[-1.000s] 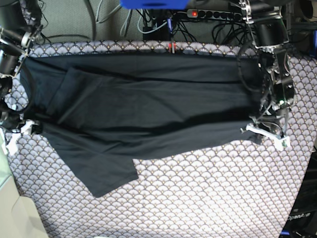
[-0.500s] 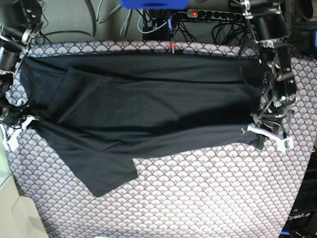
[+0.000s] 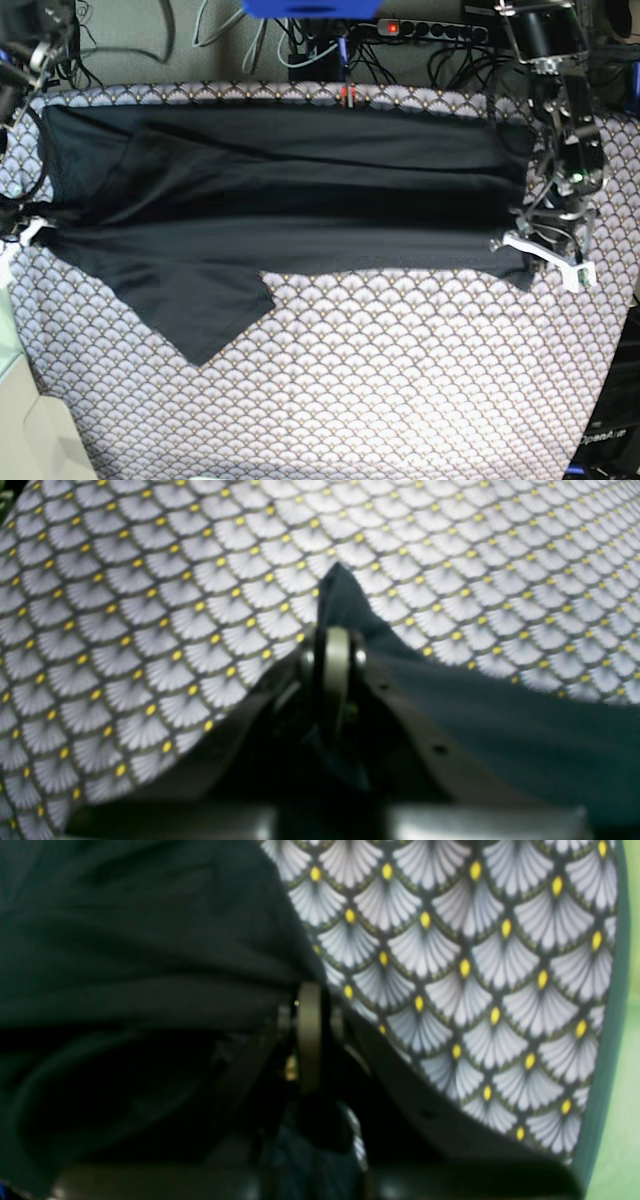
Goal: Fold the T-shirt properly
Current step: 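Lift the hem edge with both grippers and fold it toward the collar, then pull the folded hem further over the collar edge with both grippers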
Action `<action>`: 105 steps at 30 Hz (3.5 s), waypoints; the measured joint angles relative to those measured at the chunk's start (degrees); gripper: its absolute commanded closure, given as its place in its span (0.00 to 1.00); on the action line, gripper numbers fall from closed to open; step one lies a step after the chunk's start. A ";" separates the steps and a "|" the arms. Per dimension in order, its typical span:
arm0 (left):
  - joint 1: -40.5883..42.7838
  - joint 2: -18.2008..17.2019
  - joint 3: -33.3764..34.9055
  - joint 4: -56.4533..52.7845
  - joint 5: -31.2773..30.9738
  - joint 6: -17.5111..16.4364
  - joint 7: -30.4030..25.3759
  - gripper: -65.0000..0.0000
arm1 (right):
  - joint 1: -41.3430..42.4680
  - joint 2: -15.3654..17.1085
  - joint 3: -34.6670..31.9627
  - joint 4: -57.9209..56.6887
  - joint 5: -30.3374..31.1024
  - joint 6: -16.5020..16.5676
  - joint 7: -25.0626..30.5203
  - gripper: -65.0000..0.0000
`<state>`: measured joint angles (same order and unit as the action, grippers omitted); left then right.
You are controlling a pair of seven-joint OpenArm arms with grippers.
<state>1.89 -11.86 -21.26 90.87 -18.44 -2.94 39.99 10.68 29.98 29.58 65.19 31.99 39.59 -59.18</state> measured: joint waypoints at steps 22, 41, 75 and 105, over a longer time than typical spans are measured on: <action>5.27 -3.76 -3.65 4.70 -7.21 0.11 6.75 1.00 | -20.09 -0.13 0.13 24.61 11.80 0.24 -4.68 1.00; 3.50 -4.04 -10.25 10.47 -7.19 -6.25 17.62 1.00 | -24.39 5.46 0.57 24.39 18.40 0.24 -2.23 1.00; 12.61 -1.03 -13.64 8.24 -6.29 -13.84 16.81 1.00 | -36.26 5.46 1.11 24.28 18.23 0.24 8.02 1.00; 10.93 -3.87 -13.42 0.28 -6.67 -14.19 16.50 0.76 | -38.56 5.75 -0.17 13.14 18.01 0.24 14.51 0.70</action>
<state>12.82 -15.73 -34.68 91.15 -25.10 -17.12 56.49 -27.88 35.73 29.41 78.32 50.00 39.83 -44.66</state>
